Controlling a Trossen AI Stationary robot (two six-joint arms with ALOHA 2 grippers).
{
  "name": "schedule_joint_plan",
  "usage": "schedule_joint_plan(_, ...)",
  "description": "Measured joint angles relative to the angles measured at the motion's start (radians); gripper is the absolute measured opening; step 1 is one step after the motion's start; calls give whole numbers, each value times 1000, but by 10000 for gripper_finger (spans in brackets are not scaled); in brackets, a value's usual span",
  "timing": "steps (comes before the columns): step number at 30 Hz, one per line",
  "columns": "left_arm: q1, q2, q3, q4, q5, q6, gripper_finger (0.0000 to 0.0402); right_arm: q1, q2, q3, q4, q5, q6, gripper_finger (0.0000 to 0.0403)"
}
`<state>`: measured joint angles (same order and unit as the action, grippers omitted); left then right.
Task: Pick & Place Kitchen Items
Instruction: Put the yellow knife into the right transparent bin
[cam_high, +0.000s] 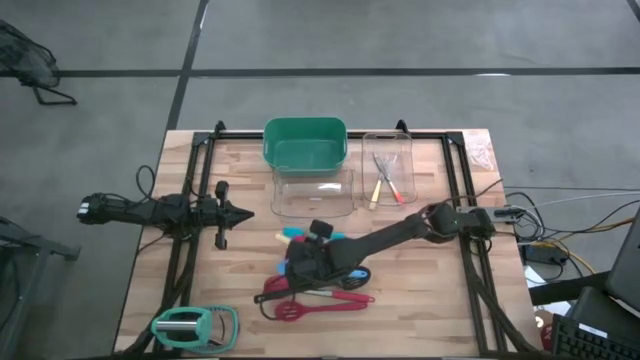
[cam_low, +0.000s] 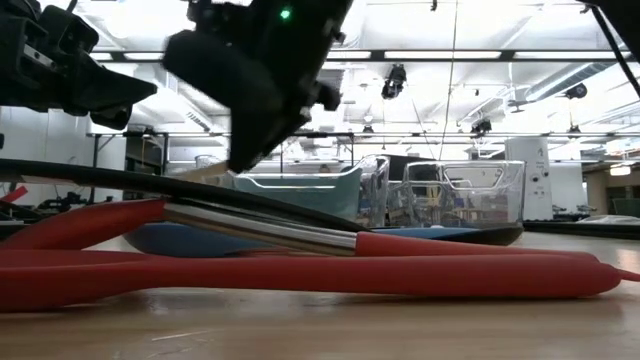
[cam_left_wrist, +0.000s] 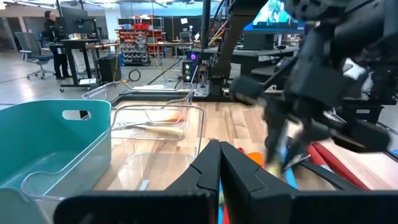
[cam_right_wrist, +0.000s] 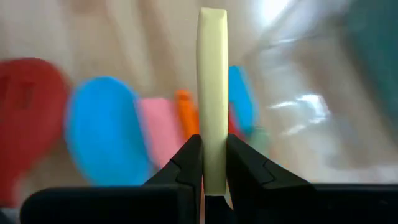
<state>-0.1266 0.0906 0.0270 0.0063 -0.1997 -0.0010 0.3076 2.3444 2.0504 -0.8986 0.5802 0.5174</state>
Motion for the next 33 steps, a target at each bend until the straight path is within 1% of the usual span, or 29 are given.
schedule_joint_plan(2,0,0,0,0,0,0,10,5,0,38,-90,41,19,47)
schedule_joint_plan(7,0,0,0,0,0,0,10,21,0,126,-285,95,72,48)
schedule_joint_plan(11,0,0,0,0,0,0,10,24,-2,178,-393,134,118,44)
schedule_joint_plan(17,0,0,0,0,0,0,10,30,-2,228,-540,173,203,52)
schedule_joint_plan(21,0,0,0,0,0,0,10,26,-2,256,-672,240,276,45)
schedule_joint_plan(23,0,0,0,0,0,0,10,21,-6,258,-672,264,291,43)
schedule_joint_plan(26,0,0,0,0,0,0,10,14,-27,253,-673,264,291,46)
schedule_joint_plan(29,0,0,0,0,0,0,10,8,-61,239,-673,265,291,52)
schedule_joint_plan(33,0,2,0,0,0,0,10,2,-120,222,-672,268,290,47)
